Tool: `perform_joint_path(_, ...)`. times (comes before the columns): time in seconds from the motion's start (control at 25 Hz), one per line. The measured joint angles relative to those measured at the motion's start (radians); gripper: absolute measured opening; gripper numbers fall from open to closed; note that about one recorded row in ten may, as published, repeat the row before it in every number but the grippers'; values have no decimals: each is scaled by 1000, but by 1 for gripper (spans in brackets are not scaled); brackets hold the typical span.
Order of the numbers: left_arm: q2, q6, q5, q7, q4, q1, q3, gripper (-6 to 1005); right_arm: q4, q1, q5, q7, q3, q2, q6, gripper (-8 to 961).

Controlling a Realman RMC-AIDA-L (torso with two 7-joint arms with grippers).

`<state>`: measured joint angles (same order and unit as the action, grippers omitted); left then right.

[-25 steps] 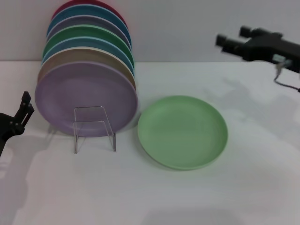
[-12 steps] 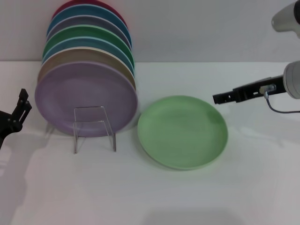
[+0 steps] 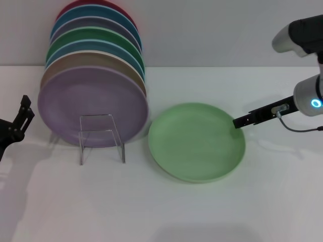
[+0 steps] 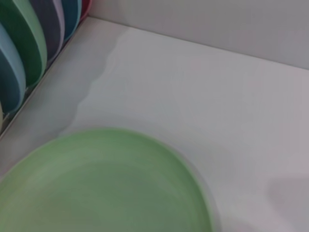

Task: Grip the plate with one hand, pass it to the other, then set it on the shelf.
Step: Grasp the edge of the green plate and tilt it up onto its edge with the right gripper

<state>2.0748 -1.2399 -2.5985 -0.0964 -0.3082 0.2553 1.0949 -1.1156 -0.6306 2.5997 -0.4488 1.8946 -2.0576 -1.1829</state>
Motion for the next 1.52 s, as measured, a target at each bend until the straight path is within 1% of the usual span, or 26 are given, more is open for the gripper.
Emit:
perform_joint_path(0.16,0,1,-1,0,0,0,-5,837,29,-7,2,-3,-10,-3,23,809)
perform_joint_path(0.48,2,-2,-8,3,0,0,-16,836,115,-40,8,-5,-37,-1,54,809)
perform_joint_path(0.96,2,-9,-9,0,-10,-8,-46,834,173,-64,10,0,-73,0,93,810)
perform_joint_path(1.24,1,-15,-9,1,-9,-13,-64,834,223,-97,24,26,-122,2,88,729)
perform_joint_path(1.52,2,-25,-9,1,-12,-15,-71,833,186,-84,27,25,-162,2,83,628)
